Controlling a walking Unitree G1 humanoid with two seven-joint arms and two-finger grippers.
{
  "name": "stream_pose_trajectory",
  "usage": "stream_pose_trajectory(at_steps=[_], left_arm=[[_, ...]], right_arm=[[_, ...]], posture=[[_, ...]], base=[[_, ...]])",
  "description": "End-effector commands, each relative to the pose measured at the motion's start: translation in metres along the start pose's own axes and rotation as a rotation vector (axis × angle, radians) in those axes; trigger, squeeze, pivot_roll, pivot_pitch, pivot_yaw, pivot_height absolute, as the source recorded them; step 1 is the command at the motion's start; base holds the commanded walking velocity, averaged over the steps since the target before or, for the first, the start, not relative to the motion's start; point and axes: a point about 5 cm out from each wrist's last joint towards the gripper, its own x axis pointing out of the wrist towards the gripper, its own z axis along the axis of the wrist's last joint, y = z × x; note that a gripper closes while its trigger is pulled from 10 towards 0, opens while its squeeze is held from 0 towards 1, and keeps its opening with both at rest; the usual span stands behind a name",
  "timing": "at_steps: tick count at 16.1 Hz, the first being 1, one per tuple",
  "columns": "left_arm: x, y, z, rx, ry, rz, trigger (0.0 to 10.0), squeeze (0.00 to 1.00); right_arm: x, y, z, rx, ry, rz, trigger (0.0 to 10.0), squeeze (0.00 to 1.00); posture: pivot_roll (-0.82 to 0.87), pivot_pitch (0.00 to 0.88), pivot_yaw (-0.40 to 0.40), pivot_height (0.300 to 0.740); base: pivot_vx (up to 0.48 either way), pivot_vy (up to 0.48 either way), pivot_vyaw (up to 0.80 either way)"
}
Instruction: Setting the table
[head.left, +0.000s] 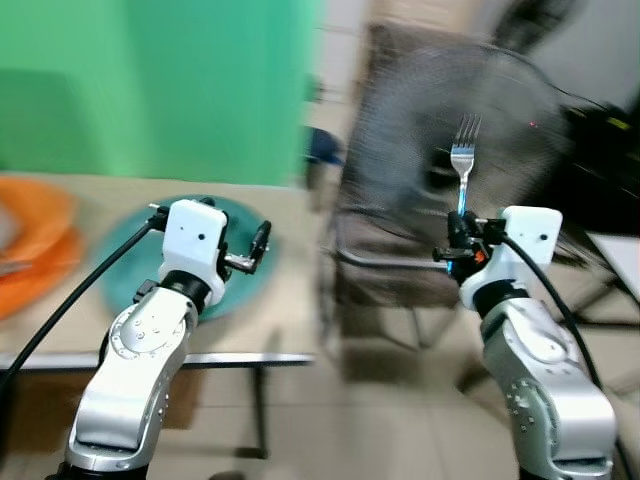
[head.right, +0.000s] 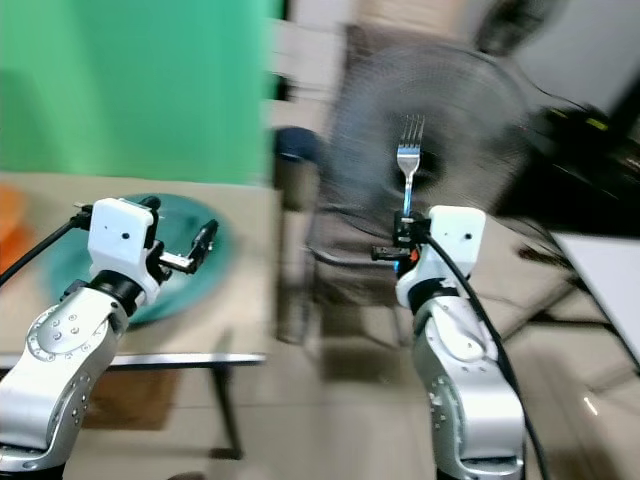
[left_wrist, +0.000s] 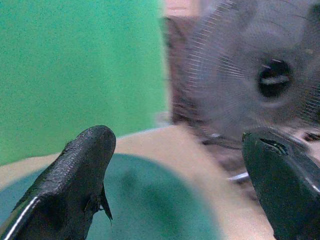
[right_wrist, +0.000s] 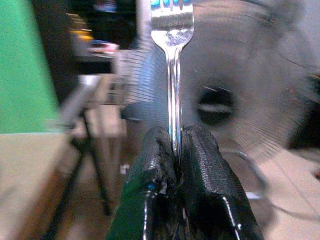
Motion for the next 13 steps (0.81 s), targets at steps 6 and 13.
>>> stream_pose_trajectory(at_steps=[6, 13], left_arm=[[0.013, 0.0, 0.005, 0.029, -0.021, -0.043, 10.0, 0.0], [0.019, 0.001, 0.001, 0.016, 0.02, -0.073, 10.0, 0.0]], right_arm=[[-0.002, -0.021, -0.006, -0.02, 0.019, -0.136, 10.0, 0.0], [-0.004, -0.024, -0.01, 0.001, 0.036, -0.191, 10.0, 0.0]], posture=[[0.07, 0.0, -0.049, 0.74], [0.06, 0.0, -0.025, 0.74]], base=[[0.0, -0.38, -0.8], [0.0, -0.185, -0.8]])
